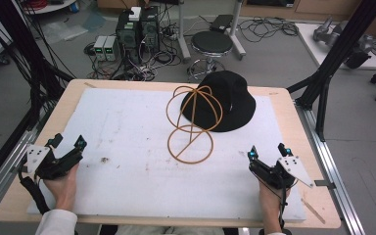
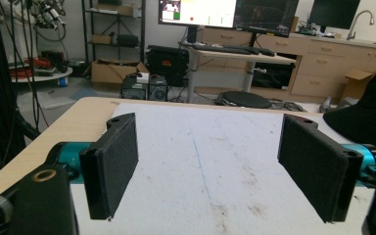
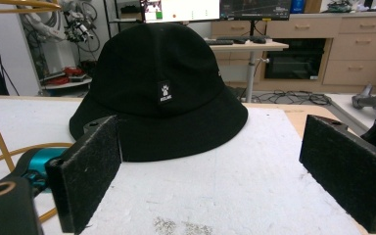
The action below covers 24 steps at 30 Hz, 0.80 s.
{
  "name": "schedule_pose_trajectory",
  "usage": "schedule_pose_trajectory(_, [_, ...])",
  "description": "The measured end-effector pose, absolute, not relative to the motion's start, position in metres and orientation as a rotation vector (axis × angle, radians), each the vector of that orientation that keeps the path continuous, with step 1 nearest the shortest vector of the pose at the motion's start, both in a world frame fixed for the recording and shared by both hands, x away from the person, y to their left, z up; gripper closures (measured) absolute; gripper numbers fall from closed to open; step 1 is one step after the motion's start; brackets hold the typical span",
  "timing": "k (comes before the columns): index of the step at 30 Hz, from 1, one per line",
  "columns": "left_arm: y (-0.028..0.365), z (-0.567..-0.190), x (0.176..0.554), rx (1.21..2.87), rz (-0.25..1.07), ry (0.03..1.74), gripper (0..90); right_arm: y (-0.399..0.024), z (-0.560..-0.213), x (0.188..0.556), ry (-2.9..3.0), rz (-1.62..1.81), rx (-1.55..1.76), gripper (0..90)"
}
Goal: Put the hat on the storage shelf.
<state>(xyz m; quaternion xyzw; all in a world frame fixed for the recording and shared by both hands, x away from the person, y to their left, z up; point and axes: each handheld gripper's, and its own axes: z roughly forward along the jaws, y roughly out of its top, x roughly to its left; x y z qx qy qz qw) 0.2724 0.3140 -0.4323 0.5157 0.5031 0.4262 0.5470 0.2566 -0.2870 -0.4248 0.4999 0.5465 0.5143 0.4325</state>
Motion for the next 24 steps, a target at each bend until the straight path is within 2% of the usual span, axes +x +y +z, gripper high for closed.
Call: schedule_pose_trajectory(24, [0.3121, -0.4321, 0.2732, 1.226, 1.016, 1.190, 23.4, -0.2909, -0.4263, 0.2541, 1.349, 1.299, 1.270, 7.8])
